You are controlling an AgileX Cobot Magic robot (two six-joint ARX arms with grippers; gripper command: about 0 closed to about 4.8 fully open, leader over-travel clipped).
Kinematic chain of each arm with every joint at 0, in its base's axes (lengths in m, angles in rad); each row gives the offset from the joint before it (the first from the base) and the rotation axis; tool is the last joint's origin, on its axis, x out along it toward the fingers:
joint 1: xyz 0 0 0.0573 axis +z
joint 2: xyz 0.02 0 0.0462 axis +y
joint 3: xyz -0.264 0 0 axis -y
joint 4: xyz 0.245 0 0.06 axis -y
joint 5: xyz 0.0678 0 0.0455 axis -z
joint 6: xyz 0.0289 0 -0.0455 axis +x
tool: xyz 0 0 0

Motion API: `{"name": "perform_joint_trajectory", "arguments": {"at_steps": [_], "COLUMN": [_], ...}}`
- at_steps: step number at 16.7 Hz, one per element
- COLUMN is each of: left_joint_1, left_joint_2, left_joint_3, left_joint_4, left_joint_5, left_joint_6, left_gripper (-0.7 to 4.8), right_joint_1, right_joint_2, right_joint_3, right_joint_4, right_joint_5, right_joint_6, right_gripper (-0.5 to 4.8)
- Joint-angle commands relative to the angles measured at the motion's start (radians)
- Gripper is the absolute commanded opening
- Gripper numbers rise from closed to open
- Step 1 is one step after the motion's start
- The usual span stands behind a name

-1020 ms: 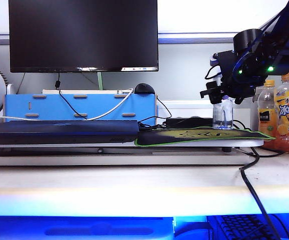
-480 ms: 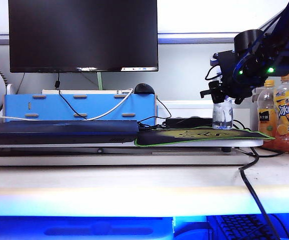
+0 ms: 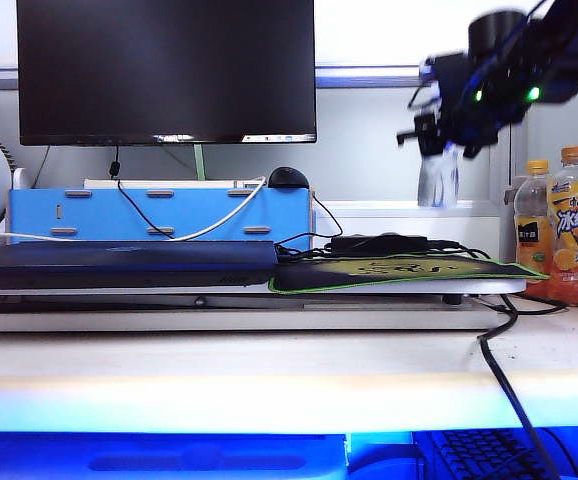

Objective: Pick up the mineral water bottle and place it on the laptop.

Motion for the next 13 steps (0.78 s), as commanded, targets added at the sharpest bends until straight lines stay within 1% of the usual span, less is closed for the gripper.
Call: {"name": "perform_joint_trajectory", "arguments": {"at_steps": [1,6,13], "left_joint_1": [0.000,0.000,0.000], "left_joint_2": [-0.002,-0.002,-0.002], "left_joint_3": [0.002,0.002,0.002], "left_joint_4": [0.008,0.008,0.008], "left_joint_5": [0.003,0.004,0.003], "left_joint_6": [0.001,0.001,0.001], "left_gripper": [-0.02,-0.02,-0.02], "right_joint_1": [0.014,0.095,0.238], "right_joint_2": [-0.062,-0.110,-0.115], "right_joint_3": [0.013,0.013,0.019], "right_joint_4": [0.044,0.038,0.026], "right_joint_5": [-0.063,-0.199,-0.293], "right_joint_6": [0.020,0.031,0.058], "right_gripper": [0.89,0.89,0.89]}}
